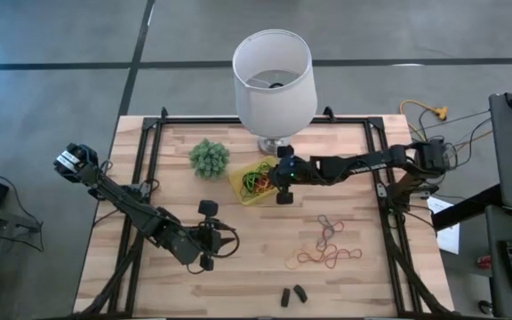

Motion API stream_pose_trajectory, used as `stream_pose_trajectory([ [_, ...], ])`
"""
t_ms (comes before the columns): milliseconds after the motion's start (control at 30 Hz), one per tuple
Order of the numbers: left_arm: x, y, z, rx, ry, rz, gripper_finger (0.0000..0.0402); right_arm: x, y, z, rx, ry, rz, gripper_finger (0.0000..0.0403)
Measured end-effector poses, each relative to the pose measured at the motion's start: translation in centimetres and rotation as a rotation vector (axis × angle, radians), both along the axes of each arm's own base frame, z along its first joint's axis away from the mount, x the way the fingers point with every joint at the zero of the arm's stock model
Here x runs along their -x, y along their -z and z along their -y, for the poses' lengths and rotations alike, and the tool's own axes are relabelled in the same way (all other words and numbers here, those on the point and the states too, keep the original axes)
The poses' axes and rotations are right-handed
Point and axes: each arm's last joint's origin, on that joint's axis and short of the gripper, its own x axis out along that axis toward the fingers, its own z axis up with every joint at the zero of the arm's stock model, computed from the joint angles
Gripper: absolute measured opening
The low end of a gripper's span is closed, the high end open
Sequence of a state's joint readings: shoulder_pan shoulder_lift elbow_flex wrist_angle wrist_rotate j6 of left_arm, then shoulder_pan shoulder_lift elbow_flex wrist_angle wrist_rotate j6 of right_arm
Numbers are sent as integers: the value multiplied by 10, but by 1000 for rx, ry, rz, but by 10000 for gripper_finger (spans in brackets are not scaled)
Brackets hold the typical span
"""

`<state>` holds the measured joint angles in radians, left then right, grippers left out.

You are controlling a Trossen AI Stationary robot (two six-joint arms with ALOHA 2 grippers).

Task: Pick and place rubber bands into bin
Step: Put the top yellow rubber band into the yellow bin, then put the right black rubber band into the yellow bin

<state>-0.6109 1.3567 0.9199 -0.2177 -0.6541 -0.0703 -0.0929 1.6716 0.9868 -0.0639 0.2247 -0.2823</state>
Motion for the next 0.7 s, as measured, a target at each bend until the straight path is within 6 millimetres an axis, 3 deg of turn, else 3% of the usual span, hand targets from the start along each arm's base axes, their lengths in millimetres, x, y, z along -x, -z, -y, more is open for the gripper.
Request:
stream_pose_trajectory([
  [400, 0, 0, 0, 3, -2, 2, 105, 0, 1, 4, -66, 57, 14, 12],
  [700, 0, 0, 0, 4, -3, 2, 105, 0, 2, 4, -170, 17, 24, 95],
])
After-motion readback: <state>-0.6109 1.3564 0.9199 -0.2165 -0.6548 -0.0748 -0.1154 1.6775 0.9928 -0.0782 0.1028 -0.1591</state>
